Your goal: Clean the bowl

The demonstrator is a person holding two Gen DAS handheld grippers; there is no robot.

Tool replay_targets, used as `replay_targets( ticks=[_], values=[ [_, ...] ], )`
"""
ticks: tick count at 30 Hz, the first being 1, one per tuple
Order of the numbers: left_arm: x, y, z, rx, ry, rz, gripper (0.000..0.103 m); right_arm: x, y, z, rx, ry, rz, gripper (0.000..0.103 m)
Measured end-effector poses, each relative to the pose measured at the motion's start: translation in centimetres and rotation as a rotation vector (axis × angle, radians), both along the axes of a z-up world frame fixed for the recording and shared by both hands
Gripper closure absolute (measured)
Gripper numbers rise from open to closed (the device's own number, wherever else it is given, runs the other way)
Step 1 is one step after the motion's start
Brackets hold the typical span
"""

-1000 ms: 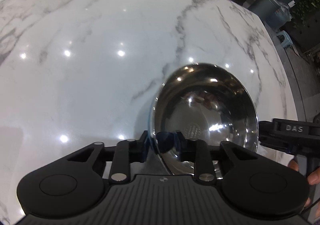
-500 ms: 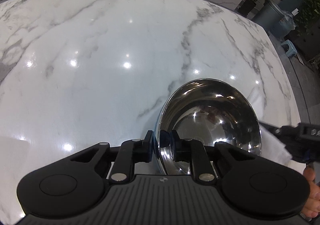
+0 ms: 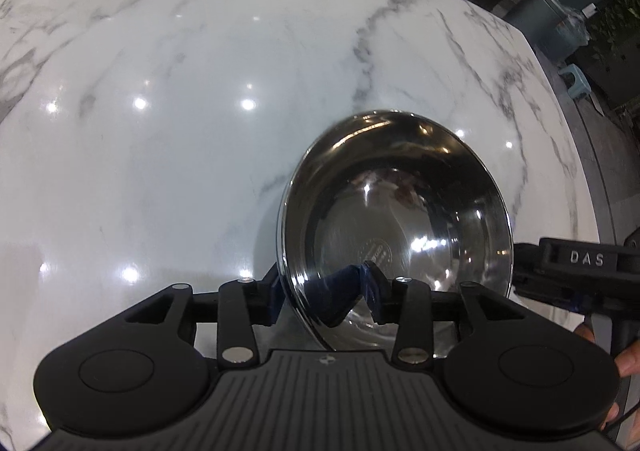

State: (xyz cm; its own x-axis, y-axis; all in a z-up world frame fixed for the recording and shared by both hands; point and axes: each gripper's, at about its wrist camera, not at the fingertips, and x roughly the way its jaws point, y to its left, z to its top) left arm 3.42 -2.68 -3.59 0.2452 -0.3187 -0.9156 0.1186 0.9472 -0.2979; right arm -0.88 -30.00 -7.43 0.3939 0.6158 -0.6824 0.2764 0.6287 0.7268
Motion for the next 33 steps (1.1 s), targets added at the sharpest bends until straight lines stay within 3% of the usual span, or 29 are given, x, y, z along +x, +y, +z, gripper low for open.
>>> replay_targets(
  ticks=[8, 16, 28, 33],
  values=[
    [0.0, 0.0, 0.4, 0.031, -0.024, -0.025, 0.072, -0.2, -0.5, 0.8, -0.015, -0.011, 0.000, 0.093],
    [0.5, 0.4, 1.0, 0.061, -0.062, -0.017, 0.084, -0.6, -3.1, 3.6, 0.085, -0.131, -0.047, 0.093],
    [0.5, 0.2, 1.0, 0.078, -0.079, -0.024, 0.083, -0.4, -2.4, 2.3, 0.038, -0.082, -0.025, 0.093],
    [0.2, 0.5, 0.5, 0.047, -0.045, -0.022, 0.074, -0.2, -1.6, 1.1, 0.006, -0.038, -0.011, 0.093]
  ],
)
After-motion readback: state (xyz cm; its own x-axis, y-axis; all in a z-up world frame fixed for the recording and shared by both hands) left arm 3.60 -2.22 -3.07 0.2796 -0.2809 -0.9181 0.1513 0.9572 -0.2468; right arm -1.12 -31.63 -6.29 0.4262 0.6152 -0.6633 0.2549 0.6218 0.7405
